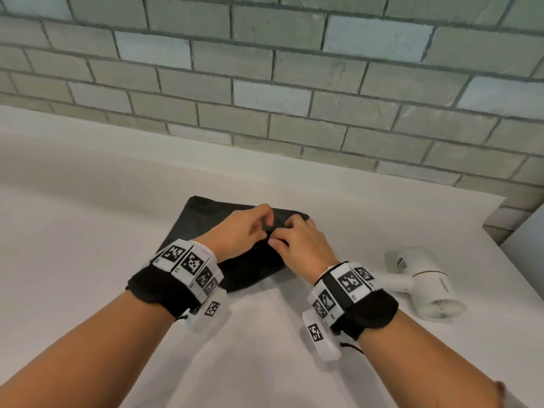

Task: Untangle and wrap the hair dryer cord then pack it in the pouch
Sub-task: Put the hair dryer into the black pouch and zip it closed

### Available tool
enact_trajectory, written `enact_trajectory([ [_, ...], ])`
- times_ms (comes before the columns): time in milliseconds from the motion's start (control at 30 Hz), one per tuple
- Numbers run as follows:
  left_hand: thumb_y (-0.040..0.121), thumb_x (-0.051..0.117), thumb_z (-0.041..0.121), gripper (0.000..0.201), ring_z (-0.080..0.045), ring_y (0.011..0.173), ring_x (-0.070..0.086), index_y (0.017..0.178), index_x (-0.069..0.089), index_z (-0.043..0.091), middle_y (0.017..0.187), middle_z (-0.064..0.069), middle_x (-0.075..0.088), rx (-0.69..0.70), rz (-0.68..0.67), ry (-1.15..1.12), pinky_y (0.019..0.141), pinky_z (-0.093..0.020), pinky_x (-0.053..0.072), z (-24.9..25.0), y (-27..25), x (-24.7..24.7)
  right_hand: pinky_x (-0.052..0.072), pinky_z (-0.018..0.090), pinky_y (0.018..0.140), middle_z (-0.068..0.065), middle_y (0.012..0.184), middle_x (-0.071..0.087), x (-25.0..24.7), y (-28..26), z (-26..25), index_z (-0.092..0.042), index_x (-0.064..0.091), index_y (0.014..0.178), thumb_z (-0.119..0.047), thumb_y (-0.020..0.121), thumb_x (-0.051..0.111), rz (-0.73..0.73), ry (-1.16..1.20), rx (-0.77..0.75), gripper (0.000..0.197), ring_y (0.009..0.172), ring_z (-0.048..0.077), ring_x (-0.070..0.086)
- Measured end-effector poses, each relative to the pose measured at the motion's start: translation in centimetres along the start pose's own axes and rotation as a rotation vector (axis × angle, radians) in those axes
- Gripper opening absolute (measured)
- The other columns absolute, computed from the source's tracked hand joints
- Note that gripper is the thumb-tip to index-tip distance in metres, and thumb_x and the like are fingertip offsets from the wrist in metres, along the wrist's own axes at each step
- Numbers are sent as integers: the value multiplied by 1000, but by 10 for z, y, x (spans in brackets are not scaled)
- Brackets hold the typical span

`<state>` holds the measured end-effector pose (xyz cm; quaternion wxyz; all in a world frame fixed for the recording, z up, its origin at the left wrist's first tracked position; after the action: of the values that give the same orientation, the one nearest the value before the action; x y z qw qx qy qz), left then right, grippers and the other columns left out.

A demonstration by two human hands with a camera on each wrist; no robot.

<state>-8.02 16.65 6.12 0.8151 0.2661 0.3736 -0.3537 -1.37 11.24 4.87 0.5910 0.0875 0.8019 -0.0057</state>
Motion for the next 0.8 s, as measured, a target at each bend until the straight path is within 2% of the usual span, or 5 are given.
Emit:
enact_trajectory([
  [167,89,47,3,26,-15,79,44,87,71,11,97,-2,37,-4,-22,198,70,-9,32,-2,-14,-3,40,32,88,10,113,60,-13,5,12,-13,60,113,-10,85,55,87,101,-5,28,107,28,53],
  [367,84,60,16,38,-25,115,43,121,57,24,126,-4,38,-292,-108,341,100,-35,39,-65,-45,-6,30,7,73,14,102,60,-47,7,39,-7,64,102,11,74,54,206,280,-107,35,90,22,54],
  [500,80,61,5,54,-30,117,42,128,50,28,133,-5,35,-334,-11,334,101,-37,40,-73,-48,-15,31,9,72,18,97,61,-46,14,62,-3,68,95,17,73,45,246,257,-98,37,89,30,58],
  [667,80,54,0,73,-32,107,54,141,27,31,134,-8,37,-402,-72,294,81,-31,48,-79,-49,-5,33,15,82,23,103,61,-25,12,100,-1,68,103,17,78,40,134,190,-13,41,97,36,59],
  [800,78,59,3,78,-30,115,50,142,23,27,133,-9,41,-407,-39,272,93,-33,43,-72,-37,1,38,28,94,14,120,47,-5,0,105,-13,58,118,4,87,43,30,93,14,39,109,29,48],
])
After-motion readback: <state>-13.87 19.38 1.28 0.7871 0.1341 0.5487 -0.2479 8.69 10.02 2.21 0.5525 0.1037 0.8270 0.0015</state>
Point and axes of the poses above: each hand's wrist, its own y-axis towards the middle knuckle, its own x-axis out of the palm, z = x × y, the point moved 10 cm from there along y, towards the middle knuckle
